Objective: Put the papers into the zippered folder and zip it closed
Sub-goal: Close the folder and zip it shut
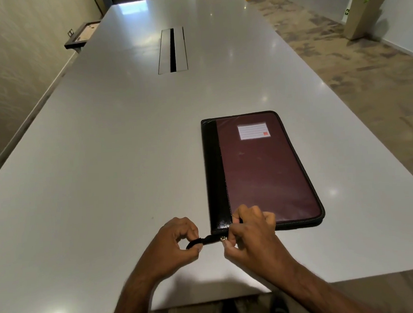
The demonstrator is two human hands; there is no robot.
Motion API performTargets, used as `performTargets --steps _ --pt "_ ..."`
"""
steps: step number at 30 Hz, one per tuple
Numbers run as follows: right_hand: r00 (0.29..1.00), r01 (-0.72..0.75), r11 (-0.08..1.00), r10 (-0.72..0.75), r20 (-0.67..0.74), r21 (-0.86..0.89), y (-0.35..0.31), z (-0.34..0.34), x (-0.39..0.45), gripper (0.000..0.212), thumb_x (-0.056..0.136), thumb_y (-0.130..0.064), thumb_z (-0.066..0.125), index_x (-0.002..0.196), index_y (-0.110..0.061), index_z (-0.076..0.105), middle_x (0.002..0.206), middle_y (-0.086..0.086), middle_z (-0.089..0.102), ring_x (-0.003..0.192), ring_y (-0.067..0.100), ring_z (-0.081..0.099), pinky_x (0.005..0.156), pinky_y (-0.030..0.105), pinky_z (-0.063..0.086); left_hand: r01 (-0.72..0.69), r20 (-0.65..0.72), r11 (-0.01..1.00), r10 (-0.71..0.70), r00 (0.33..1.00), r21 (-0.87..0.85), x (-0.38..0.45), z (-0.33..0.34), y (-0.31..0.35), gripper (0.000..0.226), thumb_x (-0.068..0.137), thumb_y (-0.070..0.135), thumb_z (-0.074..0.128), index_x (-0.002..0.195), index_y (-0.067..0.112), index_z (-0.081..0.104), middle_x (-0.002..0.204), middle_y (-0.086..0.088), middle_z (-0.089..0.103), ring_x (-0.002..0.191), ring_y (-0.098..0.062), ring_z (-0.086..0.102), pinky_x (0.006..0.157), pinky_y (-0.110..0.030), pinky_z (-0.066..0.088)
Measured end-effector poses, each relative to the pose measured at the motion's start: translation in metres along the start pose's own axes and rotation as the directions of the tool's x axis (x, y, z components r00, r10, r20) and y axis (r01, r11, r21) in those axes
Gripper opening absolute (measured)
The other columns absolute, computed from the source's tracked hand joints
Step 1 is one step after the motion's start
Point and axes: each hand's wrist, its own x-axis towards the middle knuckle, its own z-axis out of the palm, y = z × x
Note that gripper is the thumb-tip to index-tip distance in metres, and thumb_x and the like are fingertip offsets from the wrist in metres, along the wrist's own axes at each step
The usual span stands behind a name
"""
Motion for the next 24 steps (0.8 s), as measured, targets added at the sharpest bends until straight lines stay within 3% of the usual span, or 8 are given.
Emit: performTargets --steps 12,24 --pt "0.996 -0.054 0.998 0.053 -0.065 -0.010 0.027 -0.010 -0.004 0.025 0.068 -0.036 0.071 0.057 -0.028 0.050 0.086 -0.018 0.041 0.082 0.003 0.037 0.071 0.030 0.013 -0.010 -0.034 0.999 0.008 0.999 -0.044 0.000 0.002 0.002 0.018 0.073 0.015 0.079 0.071 0.024 0.064 0.093 0.004 0.070 0.094 -0.021 0.066 0.084 -0.036 0.058" --pt "0.985 -0.150 0.989 0.150 -0.090 0.002 0.063 -0.038 -0.021 0.026 0.066 -0.024 0.082 0.054 -0.026 0.059 0.082 -0.016 0.047 0.080 0.005 0.045 0.073 0.030 0.017 0.013 -0.034 0.997 -0.015 0.999 -0.074 -0.001 0.004 0.002 0.014 0.072 0.019 0.078 0.074 0.021 0.064 0.094 0.001 0.069 0.092 -0.025 0.066 0.084 -0.046 0.059"
